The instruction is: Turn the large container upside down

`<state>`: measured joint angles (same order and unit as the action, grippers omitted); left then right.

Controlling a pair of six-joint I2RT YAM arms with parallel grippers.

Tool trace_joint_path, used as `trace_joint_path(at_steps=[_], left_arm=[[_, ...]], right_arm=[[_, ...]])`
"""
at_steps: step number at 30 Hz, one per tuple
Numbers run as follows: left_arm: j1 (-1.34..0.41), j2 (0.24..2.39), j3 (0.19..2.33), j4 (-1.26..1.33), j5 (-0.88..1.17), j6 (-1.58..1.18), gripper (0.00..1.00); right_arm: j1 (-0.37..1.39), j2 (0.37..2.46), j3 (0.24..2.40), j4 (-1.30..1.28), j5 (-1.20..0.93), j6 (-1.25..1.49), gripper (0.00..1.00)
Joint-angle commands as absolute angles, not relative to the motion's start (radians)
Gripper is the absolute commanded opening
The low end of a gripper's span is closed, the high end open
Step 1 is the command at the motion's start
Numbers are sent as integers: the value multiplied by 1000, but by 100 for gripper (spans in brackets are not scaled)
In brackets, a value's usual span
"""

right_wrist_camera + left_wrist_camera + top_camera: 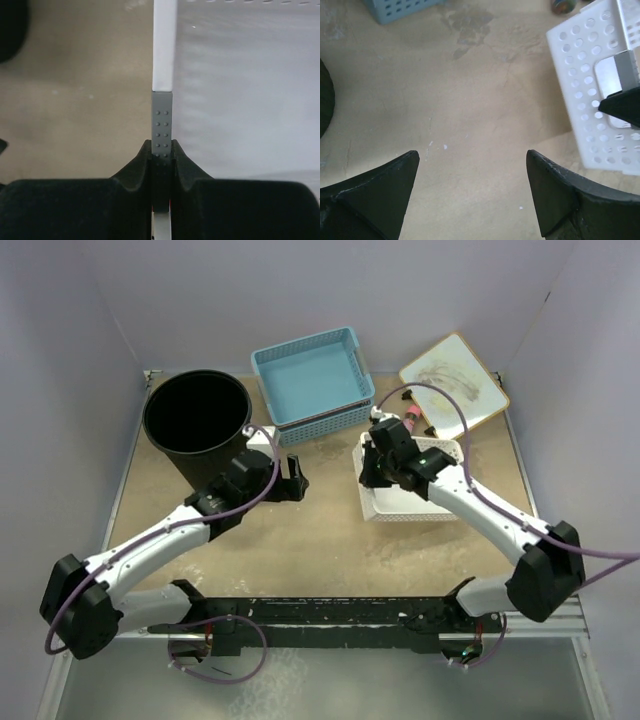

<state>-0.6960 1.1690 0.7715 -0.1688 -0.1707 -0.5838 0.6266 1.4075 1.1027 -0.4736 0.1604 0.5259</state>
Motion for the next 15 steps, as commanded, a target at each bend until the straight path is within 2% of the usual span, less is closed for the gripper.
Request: trace_joint_path(at_steps=[1, 6, 15], left_arm=[[-695, 1052, 885, -205, -141, -617, 85], [-695, 924, 932, -238, -162, -621, 85], [-695, 772, 927, -227, -230, -600, 86]], right_arm=[[628, 1325, 1229, -486, 11, 669, 0], [630, 1321, 1308, -434, -61, 786, 0], [630, 1435, 1478, -250, -186, 908, 0]])
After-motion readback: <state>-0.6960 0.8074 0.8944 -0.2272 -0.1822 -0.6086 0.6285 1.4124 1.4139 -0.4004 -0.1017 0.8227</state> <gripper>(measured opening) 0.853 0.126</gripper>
